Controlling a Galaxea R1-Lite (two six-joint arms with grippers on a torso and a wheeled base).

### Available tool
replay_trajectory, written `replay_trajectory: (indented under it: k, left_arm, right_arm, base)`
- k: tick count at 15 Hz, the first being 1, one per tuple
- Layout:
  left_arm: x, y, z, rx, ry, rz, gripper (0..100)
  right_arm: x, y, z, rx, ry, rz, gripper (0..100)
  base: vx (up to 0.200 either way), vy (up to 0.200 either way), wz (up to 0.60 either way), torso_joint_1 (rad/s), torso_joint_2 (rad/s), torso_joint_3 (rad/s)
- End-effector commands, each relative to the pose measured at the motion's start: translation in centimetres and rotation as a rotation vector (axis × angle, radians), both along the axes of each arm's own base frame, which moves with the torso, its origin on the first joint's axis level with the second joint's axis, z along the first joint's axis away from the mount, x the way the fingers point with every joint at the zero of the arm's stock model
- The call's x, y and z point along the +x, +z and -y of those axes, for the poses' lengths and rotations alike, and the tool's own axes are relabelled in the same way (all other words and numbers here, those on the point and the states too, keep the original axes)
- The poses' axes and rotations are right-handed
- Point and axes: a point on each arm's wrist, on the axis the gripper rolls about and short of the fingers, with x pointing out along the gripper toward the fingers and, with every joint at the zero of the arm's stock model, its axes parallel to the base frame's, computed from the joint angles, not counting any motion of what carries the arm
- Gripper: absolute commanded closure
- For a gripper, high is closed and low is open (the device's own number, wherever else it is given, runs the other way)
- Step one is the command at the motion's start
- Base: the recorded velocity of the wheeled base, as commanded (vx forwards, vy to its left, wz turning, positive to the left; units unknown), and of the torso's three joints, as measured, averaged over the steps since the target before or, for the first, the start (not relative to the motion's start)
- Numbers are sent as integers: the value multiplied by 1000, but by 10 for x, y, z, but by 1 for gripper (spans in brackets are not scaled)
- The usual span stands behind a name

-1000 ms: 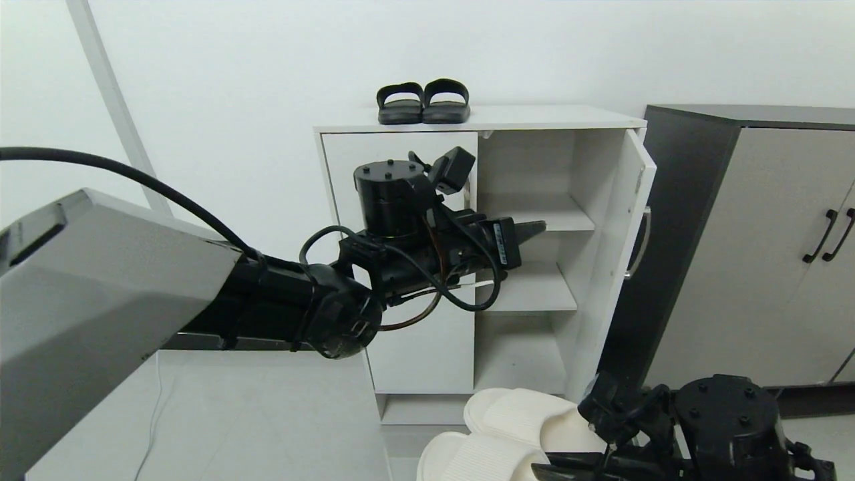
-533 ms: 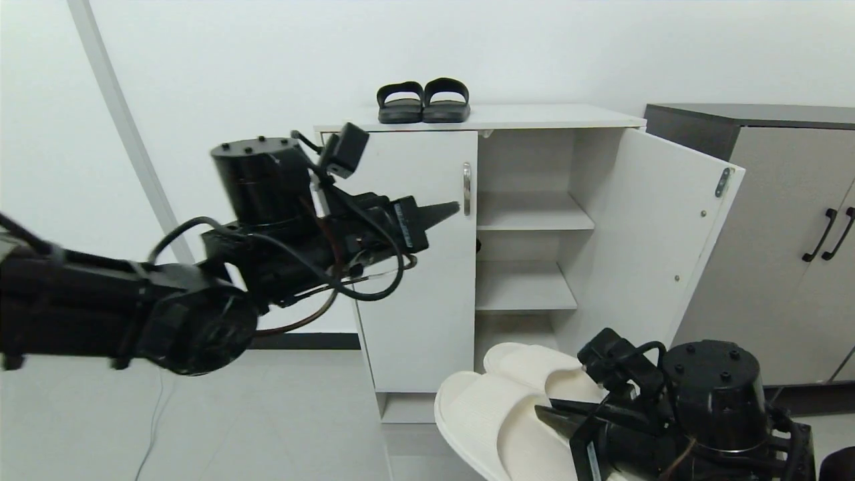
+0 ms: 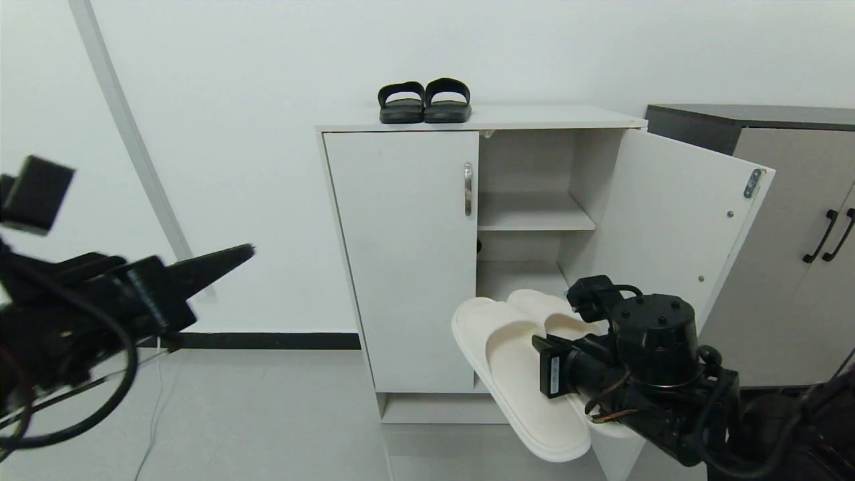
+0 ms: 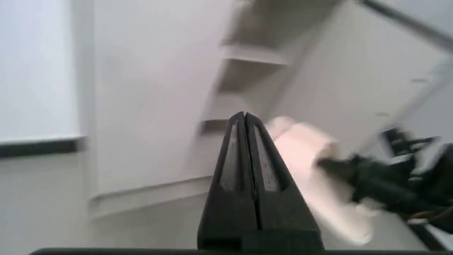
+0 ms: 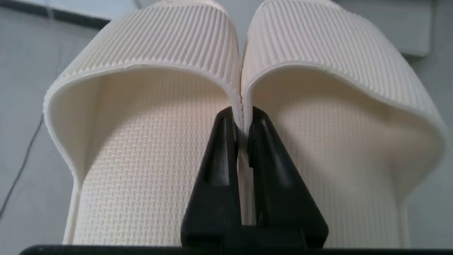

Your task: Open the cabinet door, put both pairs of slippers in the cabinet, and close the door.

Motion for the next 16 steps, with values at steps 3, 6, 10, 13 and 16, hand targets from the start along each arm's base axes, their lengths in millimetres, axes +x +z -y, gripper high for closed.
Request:
replay_trajectory:
  k: [3, 6, 10, 13, 16]
  left_arm:
    - [-134, -33, -39, 70, 430, 46, 100]
    - [-172, -76, -41, 188, 526, 26, 100]
    - [-184, -133, -43, 242, 680, 18, 100]
    - [-179, -154, -43, 235, 627, 75, 100]
    - [-180, -158, -40, 307, 487, 90, 100]
  right_arm:
    - [22, -4, -9, -21, -118, 23, 100]
    - [21, -4, -9, -27, -129, 24, 100]
    - [20, -4, -10, -29, -129, 24, 100]
    - [20, -5, -10, -34, -128, 21, 100]
    - [20, -4, -11, -31, -128, 25, 100]
  base:
    - [0, 0, 0, 0, 0, 0]
    - [0, 0, 0, 0, 0, 0]
    - [0, 0, 0, 0, 0, 0]
    - [0, 0, 0, 0, 0, 0]
    - [0, 0, 0, 0, 0, 0]
